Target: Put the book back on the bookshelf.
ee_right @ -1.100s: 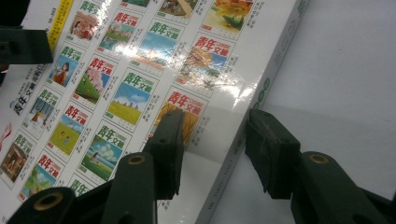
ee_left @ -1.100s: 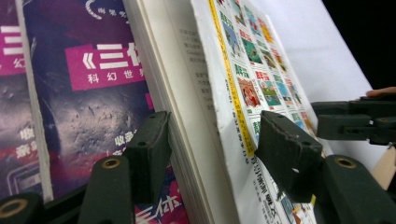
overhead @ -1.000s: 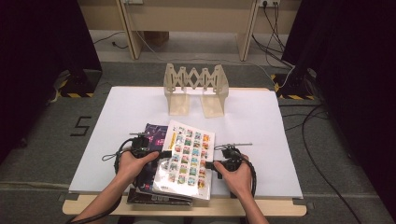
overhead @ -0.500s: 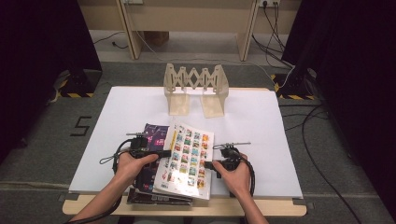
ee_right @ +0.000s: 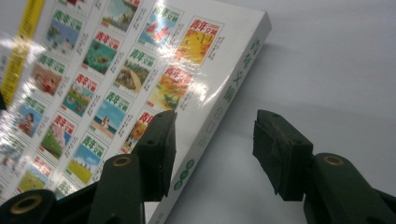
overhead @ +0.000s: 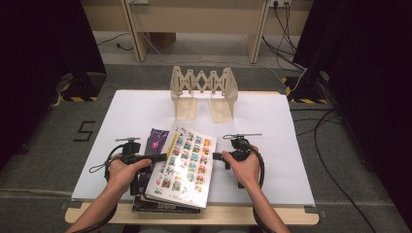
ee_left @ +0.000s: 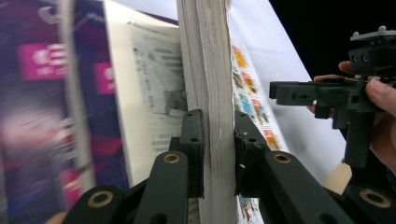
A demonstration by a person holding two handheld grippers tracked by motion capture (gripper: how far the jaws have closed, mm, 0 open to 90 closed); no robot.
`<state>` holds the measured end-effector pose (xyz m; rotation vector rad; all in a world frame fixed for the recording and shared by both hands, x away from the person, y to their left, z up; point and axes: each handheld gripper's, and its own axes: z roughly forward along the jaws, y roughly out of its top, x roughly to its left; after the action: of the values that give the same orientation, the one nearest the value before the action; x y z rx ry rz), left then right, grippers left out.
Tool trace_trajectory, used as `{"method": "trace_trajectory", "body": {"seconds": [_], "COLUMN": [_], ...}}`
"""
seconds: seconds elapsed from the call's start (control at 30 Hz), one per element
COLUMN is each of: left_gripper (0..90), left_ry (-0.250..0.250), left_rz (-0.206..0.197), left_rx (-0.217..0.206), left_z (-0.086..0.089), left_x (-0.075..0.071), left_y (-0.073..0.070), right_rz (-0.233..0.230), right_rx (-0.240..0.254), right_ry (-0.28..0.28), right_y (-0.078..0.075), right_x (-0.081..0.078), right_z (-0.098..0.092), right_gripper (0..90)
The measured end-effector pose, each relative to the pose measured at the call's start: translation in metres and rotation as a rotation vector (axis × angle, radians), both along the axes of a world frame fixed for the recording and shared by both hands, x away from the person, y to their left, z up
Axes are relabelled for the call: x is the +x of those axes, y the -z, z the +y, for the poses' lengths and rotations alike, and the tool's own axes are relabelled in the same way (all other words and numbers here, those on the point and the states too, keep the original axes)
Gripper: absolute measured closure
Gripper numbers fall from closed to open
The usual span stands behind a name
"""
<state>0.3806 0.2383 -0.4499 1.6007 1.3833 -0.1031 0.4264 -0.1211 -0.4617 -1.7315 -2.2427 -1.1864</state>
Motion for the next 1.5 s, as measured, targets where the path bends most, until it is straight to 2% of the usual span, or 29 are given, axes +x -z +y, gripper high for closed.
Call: {"method": "trace_trajectory", "body": {"seconds": [0.07, 0.13, 0.23, 0.27, 0.33, 0.53, 0.67, 0.77, 0.83, 0.87, 0.9, 0.97, 1.07, 1.13, 1.17, 1.33, 1.5], "left_gripper": [76.3, 76.1, 75.9, 75.9, 75.6, 74.7, 73.8, 73.7, 73.4, 73.3, 73.2, 72.9, 72.7, 72.8, 72.9, 72.8, 72.6], "left_ry": [-0.015, -0.022, -0.026, -0.025, -0.029, -0.02, -0.02, -0.004, 0.005, 0.005, 0.011, 0.017, 0.023, 0.024, 0.022, 0.03, 0.036], "left_rz": [-0.004, -0.001, 0.004, 0.005, 0.008, 0.015, 0.027, 0.035, 0.036, 0.036, 0.031, 0.032, 0.031, 0.031, 0.035, 0.035, 0.037], "left_rx": [0.015, 0.011, 0.011, 0.014, 0.019, 0.042, 0.049, 0.084, 0.094, 0.094, 0.105, 0.119, 0.13, 0.131, 0.127, 0.133, 0.148], "left_z": [0.005, 0.007, 0.009, 0.009, 0.01, 0.009, 0.009, 0.008, 0.007, 0.007, 0.004, 0.002, 0.0, 0.0, 0.001, 0.001, 0.0], "left_x": [-0.002, -0.003, -0.003, -0.003, -0.002, 0.0, 0.002, 0.004, 0.005, 0.005, 0.007, 0.009, 0.011, 0.011, 0.011, 0.012, 0.013], "left_y": [0.005, 0.008, 0.011, 0.012, 0.015, 0.016, 0.018, 0.014, 0.013, 0.013, 0.013, 0.013, 0.013, 0.013, 0.014, 0.014, 0.013], "right_rz": [0.014, 0.026, 0.051, 0.052, 0.072, 0.096, 0.111, 0.119, 0.11, 0.11, 0.075, 0.058, 0.051, 0.069, 0.086, 0.095, 0.118], "right_rx": [0.026, 0.021, 0.045, 0.041, 0.068, 0.105, 0.147, 0.153, 0.149, 0.149, 0.13, 0.13, 0.119, 0.118, 0.131, 0.148, 0.178], "right_ry": [-0.006, -0.02, -0.027, -0.029, -0.016, 0.0, 0.008, 0.025, 0.039, 0.039, 0.042, 0.049, 0.051, 0.053, 0.05, 0.023, 0.002], "right_y": [0.002, 0.003, 0.007, 0.009, 0.012, 0.016, 0.021, 0.019, 0.013, 0.013, 0.005, 0.0, -0.001, 0.0, 0.005, 0.013, 0.016], "right_x": [0.007, 0.012, 0.018, 0.02, 0.023, 0.032, 0.041, 0.041, 0.04, 0.04, 0.038, 0.036, 0.037, 0.038, 0.041, 0.049, 0.057], "right_z": [0.005, 0.013, 0.023, 0.024, 0.024, 0.025, 0.03, 0.029, 0.028, 0.028, 0.027, 0.026, 0.025, 0.025, 0.025, 0.029, 0.027], "right_gripper": [48.9, 48.8, 47.7, 46.2, 45.7, 43.5, 42.3, 47.3, 53.2, 53.2, 57.3, 59.3, 59.0, 58.0, 55.8, 50.9, 53.2]}}
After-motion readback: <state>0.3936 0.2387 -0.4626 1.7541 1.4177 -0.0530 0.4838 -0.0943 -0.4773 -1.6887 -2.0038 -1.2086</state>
